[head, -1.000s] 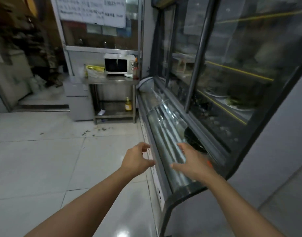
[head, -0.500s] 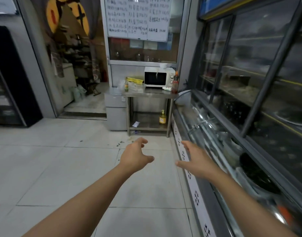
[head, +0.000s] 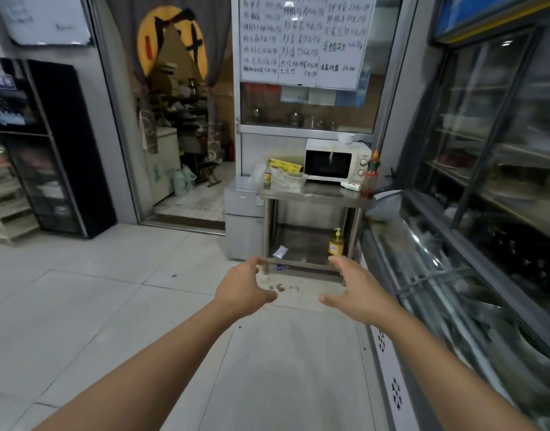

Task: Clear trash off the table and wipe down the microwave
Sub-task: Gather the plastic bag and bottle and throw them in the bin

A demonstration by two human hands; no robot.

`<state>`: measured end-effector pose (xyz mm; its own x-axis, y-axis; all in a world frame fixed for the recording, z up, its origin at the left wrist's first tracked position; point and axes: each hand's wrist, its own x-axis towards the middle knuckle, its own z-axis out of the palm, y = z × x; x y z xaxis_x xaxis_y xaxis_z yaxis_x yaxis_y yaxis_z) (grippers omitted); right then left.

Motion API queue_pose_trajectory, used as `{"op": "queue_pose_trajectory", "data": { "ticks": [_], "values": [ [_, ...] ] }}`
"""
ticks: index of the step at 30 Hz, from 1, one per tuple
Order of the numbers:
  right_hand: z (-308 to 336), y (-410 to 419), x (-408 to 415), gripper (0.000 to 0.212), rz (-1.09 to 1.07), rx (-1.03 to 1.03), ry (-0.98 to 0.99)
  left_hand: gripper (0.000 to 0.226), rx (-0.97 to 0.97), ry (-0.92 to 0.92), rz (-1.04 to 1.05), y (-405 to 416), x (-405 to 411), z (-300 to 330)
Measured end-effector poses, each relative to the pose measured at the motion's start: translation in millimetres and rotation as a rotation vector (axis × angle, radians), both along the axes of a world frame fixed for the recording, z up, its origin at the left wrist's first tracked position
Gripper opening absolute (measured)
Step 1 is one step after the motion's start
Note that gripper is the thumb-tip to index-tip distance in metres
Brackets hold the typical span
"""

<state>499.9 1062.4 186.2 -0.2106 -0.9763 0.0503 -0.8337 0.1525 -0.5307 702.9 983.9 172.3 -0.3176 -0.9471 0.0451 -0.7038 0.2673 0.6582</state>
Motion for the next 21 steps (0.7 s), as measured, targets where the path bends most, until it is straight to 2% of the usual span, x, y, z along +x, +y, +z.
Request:
{"op": "queue_pose_trajectory", "data": {
  "ticks": [6,10,13,21],
  "values": [
    [11,-117,-26,0.083,0.08,-0.005,0.018,0.071,-0.027,0.038,0.081,-103,-21,11],
    [5,-181,-32,0.073,0.126,0.0,-0.008,0.07,-0.015,0.035,0.11,-162,-27,5],
    [-1,-231,-36,0.082,0.128,0.004,-0.01,0.069,0.001,0.043,0.109,-212,-31,0],
    [0,-371,-43,0.086,0.048,-0.003,0.011,0.071,0.0,0.045,0.024,-368,-41,-4]
  ]
}}
